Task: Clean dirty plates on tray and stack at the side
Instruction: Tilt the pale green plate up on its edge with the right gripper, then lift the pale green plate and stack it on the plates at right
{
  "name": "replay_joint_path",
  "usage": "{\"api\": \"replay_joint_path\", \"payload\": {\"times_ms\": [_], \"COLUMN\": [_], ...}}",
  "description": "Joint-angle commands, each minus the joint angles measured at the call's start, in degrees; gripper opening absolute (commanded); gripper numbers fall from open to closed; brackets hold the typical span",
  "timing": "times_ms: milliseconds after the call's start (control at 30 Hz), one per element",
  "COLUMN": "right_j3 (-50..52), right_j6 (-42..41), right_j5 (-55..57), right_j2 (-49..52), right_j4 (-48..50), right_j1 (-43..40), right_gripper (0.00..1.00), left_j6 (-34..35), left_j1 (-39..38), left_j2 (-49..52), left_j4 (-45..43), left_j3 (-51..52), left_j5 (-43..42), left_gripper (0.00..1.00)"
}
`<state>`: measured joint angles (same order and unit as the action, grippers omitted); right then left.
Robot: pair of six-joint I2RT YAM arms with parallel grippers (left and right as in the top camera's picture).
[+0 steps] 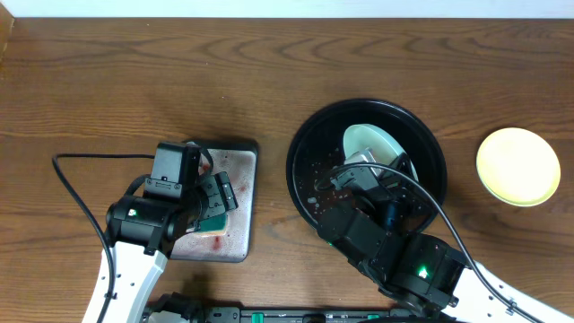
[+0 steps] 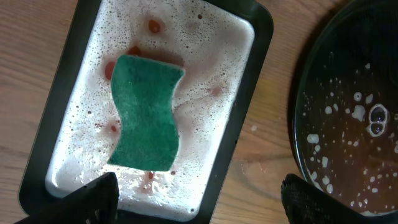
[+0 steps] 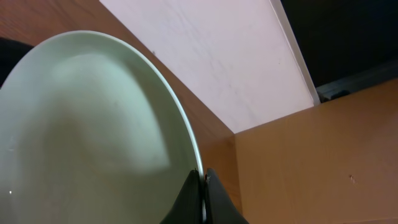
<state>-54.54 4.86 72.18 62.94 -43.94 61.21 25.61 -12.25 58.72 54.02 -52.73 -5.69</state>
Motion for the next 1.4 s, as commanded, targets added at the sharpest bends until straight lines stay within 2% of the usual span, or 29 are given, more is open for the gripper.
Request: {"api": "replay_joint_path", "payload": {"times_ms": [0,867,1000,1067,1100,1167,1233,1267,1367], "right_j3": [0.0,0.0,0.0,0.0,0.0,0.0,0.0,0.0,0.0], "right_j6": [0.1,0.0,-1.0,-0.3,-2.7,-1.7,-0.7,-3.7,-5.2], "right_j5": [1.2,2.0,-2.5,2.3,4.0,-1.3,2.9,4.2,-4.2], "right_j2": [0.1,0.1,0.2,0.3,0.3,0.4,0.6,0.6,0.7], "right_j4": [0.0,-1.0,-0.4,-2.2,-2.1,-1.5,-2.7,-2.5,-2.4], "right_j1": [0.1,-0.3,-0.3,-0.6,-1.0,-1.1,-1.6,-2.1,-2.8], "right_gripper": [0.01,0.01,0.01,0.01,0.01,0.01,0.01,0.01,0.01], "left_j6": [-0.3,-0.3,-0.3,-0.3,-0.3,-0.3,-0.3,-0.3,-0.3], "left_j1": [0.2,0.2,0.2,0.2,0.2,0.2,0.2,0.2,0.2], "left_j2": [0.1,0.1,0.1,0.1,0.1,0.1,0.1,0.1,0.1], "left_j4": [0.3,0.3,0.3,0.3,0.3,0.3,0.3,0.3,0.3], "left_j3": [-0.9,-0.9,-0.9,-0.9,-0.9,-0.9,-0.9,-0.9,-0.9], "left_j5": [-0.1,-0.1,-0.1,-0.1,-0.1,-0.1,-0.1,-0.1,-0.1], "left_gripper": [0.84,0.84,0.84,0.84,0.84,0.84,0.84,0.84,0.84]}}
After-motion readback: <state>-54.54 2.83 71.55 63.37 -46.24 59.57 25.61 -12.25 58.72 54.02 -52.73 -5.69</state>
